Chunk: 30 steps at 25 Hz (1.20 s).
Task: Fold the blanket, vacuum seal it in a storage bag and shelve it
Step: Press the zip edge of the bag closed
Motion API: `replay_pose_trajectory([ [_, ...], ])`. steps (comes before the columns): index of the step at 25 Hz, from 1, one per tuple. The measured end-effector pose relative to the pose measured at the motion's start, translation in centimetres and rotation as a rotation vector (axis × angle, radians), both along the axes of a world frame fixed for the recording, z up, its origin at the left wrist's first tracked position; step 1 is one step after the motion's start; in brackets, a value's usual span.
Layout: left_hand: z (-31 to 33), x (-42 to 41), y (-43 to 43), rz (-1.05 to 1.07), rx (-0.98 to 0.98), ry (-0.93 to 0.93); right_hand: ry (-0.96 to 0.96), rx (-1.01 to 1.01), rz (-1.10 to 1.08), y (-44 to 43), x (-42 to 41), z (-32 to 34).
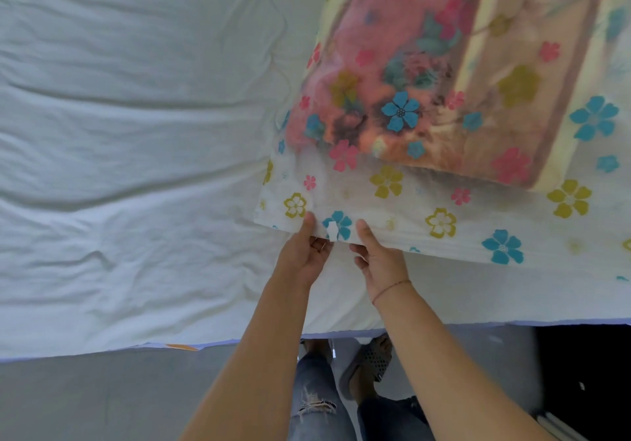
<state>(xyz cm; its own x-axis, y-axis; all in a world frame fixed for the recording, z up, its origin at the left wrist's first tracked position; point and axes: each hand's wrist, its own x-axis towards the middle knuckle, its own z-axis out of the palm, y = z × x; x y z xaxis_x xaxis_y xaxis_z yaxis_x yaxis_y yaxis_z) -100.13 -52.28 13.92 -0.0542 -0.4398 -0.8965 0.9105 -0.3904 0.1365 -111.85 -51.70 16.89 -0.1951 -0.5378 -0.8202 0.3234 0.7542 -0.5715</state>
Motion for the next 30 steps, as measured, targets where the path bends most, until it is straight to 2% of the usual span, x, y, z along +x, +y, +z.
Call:
replay_pose_trajectory([
  [4,0.6,0.4,0.7,-0.349,-0.06,-0.084,-0.011,-0.044,-0.077,-0.1,1.3,-1.2],
  [7,0.6,0.0,0.7,-0.438,-0.047,-0.175,0.039,-0.065,-0.05,0.0,0.7,-1.3],
  [15,0.1,0.4,1.0,-0.273,0.065,-0.178,0.093,-0.086,-0.047,0.6,-1.1,-0.8],
  [25,-2.0,3.3,1.6,-0.19,0.106,-0.135,0.092,-0.14,0.003,1.4,-3.2,-0.9],
  [28,-2.3,3.6,2.1,-0.14,0.098,-0.05,0.065,-0.138,-0.025,1.5,-3.6,-0.4],
  [30,-2.2,3.7,2.5,-0.054,0.069,0.044,-0.027,-0.092,-0.115,1.6,-3.6,-0.4],
])
